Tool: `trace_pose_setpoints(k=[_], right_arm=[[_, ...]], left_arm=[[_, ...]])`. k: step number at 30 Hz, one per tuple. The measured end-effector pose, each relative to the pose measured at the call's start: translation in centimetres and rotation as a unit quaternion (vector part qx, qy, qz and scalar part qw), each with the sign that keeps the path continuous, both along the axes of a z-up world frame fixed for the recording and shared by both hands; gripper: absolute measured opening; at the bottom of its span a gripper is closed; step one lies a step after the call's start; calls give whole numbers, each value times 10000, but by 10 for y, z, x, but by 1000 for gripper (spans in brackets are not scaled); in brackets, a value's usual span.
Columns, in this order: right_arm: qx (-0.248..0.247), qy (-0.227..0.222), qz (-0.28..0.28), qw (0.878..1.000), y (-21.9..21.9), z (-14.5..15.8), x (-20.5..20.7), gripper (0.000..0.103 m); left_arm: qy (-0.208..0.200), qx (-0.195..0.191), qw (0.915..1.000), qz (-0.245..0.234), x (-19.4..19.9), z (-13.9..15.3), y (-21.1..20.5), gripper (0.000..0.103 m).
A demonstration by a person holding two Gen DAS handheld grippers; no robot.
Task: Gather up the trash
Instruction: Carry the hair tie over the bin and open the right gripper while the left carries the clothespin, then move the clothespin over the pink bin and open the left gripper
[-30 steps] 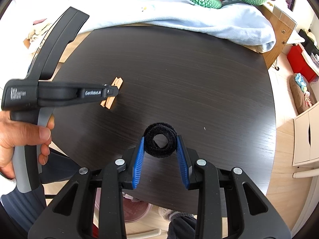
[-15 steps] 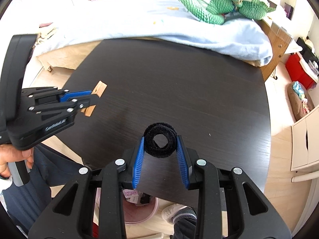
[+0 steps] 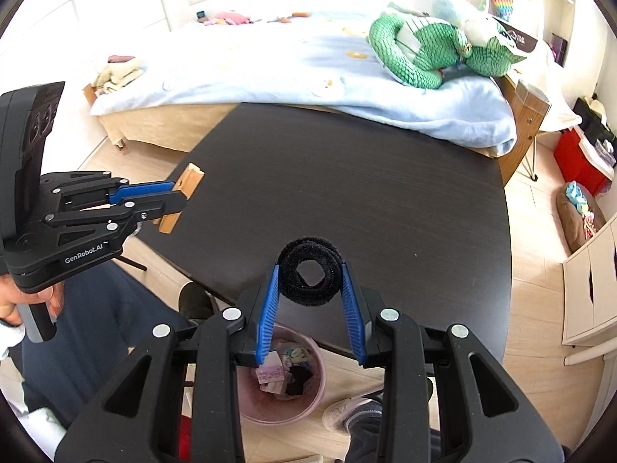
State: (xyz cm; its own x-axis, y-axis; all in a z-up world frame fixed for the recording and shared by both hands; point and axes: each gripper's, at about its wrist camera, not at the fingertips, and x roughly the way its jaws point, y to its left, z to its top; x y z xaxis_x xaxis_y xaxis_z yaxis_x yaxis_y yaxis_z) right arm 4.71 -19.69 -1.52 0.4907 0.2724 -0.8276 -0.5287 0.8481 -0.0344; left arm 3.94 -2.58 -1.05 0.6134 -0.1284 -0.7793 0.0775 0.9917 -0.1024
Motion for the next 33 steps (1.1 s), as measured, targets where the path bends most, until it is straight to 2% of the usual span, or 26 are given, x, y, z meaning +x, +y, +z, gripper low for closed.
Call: trace_pose_setpoints(k=[10,17,23,25,26,28,30,33], right_arm=[[157,1,262,9995,-3,10,-53,32],[170,240,412,9987,-2,-5,-81,32],[208,326,479,9981,3,-12,-86,34],[230,325,494,9980,4,-12,-86,44],[246,318,490,9980,4,-12,-86,63],[267,263,470,9982,4,-11,-87,79],[272,261,398,9985,3,-12,-86,87],[251,236,289,9990,0,-11,-84,89]], left_arm=[[-227,-76,9996,-179,-47,17,-5,13],[-259,-219,9991,-243,-69,19,-5,13],[-274,-244,9990,-248,-75,19,-4,13],[-282,-252,9990,-244,-76,20,-4,13],[-289,-250,9989,-255,-77,21,-4,13],[-293,-247,9989,-278,-78,21,-4,13],[-292,-242,9988,-301,-78,21,-4,13],[-284,-255,9987,-345,-78,21,-5,13]])
